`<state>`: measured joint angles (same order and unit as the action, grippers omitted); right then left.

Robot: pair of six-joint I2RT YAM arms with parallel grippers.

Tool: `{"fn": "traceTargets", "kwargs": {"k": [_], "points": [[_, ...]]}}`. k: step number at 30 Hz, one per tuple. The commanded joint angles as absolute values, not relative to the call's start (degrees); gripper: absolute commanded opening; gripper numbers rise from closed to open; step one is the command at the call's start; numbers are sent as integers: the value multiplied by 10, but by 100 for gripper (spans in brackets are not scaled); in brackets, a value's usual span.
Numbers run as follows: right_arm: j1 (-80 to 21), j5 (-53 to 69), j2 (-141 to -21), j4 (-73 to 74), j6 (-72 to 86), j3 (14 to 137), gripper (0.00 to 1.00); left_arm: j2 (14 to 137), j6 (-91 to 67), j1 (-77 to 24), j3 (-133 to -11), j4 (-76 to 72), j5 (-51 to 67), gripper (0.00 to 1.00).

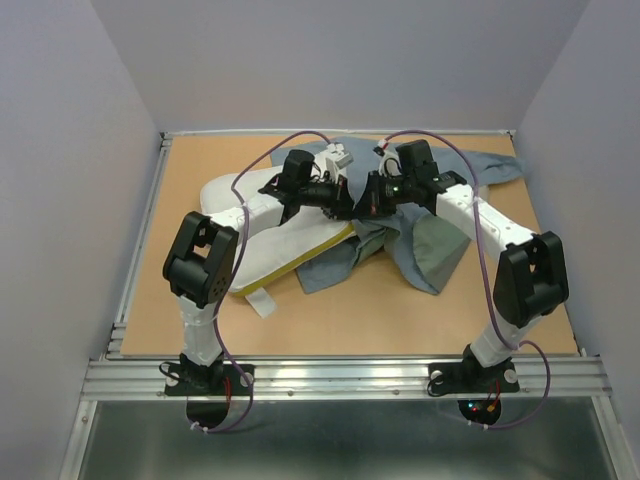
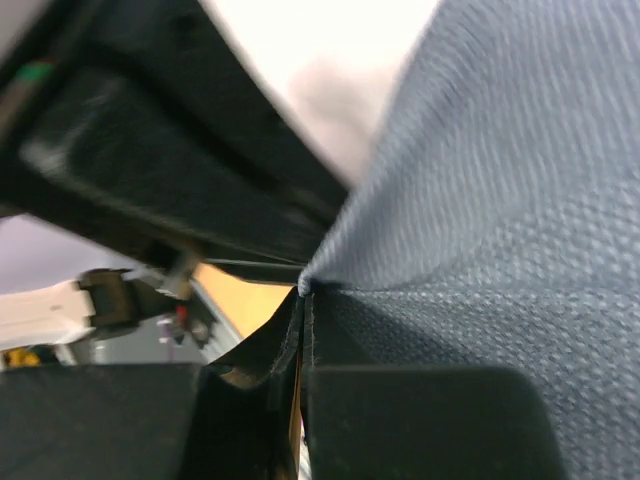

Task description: Put the pillow into the pillowcase

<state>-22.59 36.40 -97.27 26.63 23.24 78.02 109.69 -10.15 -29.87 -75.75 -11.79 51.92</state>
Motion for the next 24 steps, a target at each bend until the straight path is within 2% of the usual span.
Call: {"fn": "traceTargets", "kwargs": {"k": [1,10,11,13,14,16,17,20,24], "points": [[-265,456,-932,216,308,812,0,1056,-246,-302,-767,-315,546,0],[-253,408,-925,187,308,771,1,1127,-208,-300,-718,-259,454,0],[-251,401,-922,189,293,764,0,1136,-198,-298,-723,-246,452,2],[-240,375,-916,199,277,745,1,1140,-164,-294,-729,-221,471,16],[-235,370,-911,213,260,738,1,1132,-150,-292,-730,-191,483,36],[-224,355,-905,234,245,714,1,1101,-80,-290,-704,-170,508,48],[-222,355,-897,245,230,701,0,1059,-52,-291,-688,-147,517,68],[-222,342,-885,246,207,665,0,989,54,-292,-649,-50,533,93],[-222,333,-910,244,188,655,0,923,152,-292,-636,80,498,93]]}}
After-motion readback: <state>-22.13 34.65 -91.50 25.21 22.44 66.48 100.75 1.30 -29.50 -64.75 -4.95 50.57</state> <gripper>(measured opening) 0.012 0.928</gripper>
